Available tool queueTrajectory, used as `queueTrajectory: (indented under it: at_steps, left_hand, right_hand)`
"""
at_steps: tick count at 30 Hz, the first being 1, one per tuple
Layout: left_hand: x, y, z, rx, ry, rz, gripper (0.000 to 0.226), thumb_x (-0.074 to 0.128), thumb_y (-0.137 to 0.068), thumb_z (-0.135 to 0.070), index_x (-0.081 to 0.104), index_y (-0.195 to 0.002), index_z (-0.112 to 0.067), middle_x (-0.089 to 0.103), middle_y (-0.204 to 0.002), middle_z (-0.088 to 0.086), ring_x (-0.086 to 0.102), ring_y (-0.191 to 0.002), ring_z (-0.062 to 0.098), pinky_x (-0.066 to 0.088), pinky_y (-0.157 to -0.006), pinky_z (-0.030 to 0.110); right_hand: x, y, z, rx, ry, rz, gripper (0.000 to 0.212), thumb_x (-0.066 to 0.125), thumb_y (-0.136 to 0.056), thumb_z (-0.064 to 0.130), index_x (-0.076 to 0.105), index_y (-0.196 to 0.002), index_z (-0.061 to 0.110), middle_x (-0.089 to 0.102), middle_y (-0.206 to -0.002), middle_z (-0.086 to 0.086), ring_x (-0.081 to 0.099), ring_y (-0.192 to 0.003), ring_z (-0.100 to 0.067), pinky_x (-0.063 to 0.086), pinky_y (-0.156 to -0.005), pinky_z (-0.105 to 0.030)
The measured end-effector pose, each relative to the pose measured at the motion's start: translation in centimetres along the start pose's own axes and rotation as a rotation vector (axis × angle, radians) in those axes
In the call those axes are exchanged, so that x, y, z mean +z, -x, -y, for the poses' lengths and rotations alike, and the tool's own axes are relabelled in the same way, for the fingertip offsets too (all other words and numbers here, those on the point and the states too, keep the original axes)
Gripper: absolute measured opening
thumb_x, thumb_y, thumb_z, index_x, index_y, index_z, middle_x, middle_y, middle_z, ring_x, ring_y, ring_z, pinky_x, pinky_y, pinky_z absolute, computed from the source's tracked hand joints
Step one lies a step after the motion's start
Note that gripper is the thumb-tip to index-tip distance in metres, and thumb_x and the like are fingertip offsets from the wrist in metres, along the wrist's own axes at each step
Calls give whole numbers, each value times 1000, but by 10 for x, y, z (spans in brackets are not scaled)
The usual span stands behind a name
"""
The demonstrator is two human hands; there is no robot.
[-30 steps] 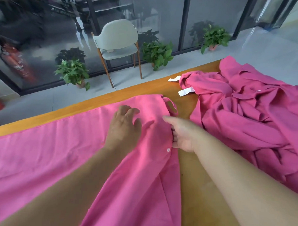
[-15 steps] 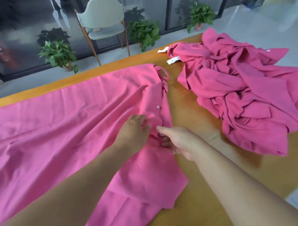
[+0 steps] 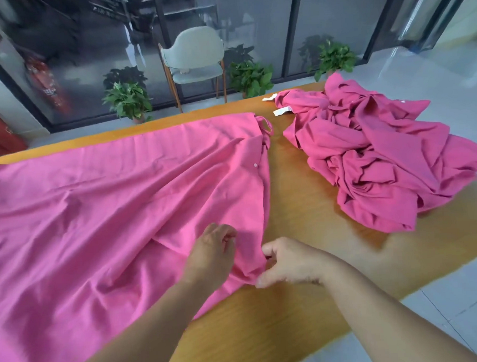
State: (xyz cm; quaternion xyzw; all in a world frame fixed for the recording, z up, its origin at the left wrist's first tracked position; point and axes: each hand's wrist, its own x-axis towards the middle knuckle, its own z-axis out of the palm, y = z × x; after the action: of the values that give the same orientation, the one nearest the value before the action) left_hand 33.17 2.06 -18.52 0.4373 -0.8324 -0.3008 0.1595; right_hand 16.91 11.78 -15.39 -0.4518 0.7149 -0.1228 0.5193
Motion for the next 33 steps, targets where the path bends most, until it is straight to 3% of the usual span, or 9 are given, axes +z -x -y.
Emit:
queueTrajectory:
  at_steps: [3,6,10,13,16,20,28,31,33]
  left_hand:
    - [4,37,2,-57,-2,-82,28,53,-91,-7,62,-116,-16,50,-105,-4,51,-92,12,37,-81,16]
    - [10,70,13,-46,-89,-46,32,50,-85,-32,64,-112,-19,53,-106,-4,55,-100,18,47,-87,31]
    - [13,90,19,-30,-211,93,52,51,-82,-52,55,-128,-29,46,-123,-12,44,-117,14,39,-102,31]
    - [17,91,15,-30,-247,74,60,63,-85,-39,43,-140,-25,43,-133,-8,39,-123,18,35,-106,33]
    - [15,92,13,14,-269,29,39,61,-81,-19,54,-120,-21,54,-117,-3,49,-110,22,44,-94,36]
    - [3,100,13,109,-321,20,16,52,-64,-12,55,-78,-19,56,-78,-4,57,-75,24,42,-63,29]
    - [-6,115,-15,174,-465,274,22,53,-79,-25,60,-100,-25,59,-101,-10,56,-95,15,42,-89,26]
    - [9,114,-19,180,-482,203,35,55,-89,-43,54,-121,-28,53,-112,-9,54,-105,14,43,-92,28]
    - [18,112,-17,131,-481,175,37,54,-92,-46,53,-124,-28,51,-115,-8,52,-108,15,44,-94,30]
  right_hand:
    - [9,5,-7,-79,219,-106,25,76,-80,25,68,-102,15,65,-95,-1,59,-82,-17,46,-72,-28]
    - [16,4,-10,-182,393,-261,17,66,-91,32,63,-84,17,48,-91,5,52,-99,-19,39,-80,-28]
    - [18,-7,-19,-199,100,-344,26,60,-94,37,68,-96,12,71,-95,-3,65,-92,-24,51,-86,-39]
    - [13,-7,-27,-222,65,-433,34,52,-99,37,68,-99,7,72,-94,-9,65,-90,-28,51,-84,-43]
    - [-9,-1,-33,-223,94,-507,35,52,-100,34,69,-94,3,70,-86,-10,63,-84,-31,48,-75,-39]
    - [-48,4,-50,19,205,-629,38,55,-95,37,72,-105,5,71,-104,-17,64,-98,-32,47,-78,-35]
    - [-70,21,-72,346,339,-683,53,53,-92,55,65,-122,13,66,-122,-9,63,-108,-29,43,-76,-33]
    - [-69,23,-74,222,36,-616,57,65,-86,57,66,-118,10,66,-119,-4,61,-105,-25,44,-83,-31]
    - [-66,24,-82,121,-376,-349,91,85,-53,68,66,-123,13,68,-119,1,63,-108,-19,46,-100,-35]
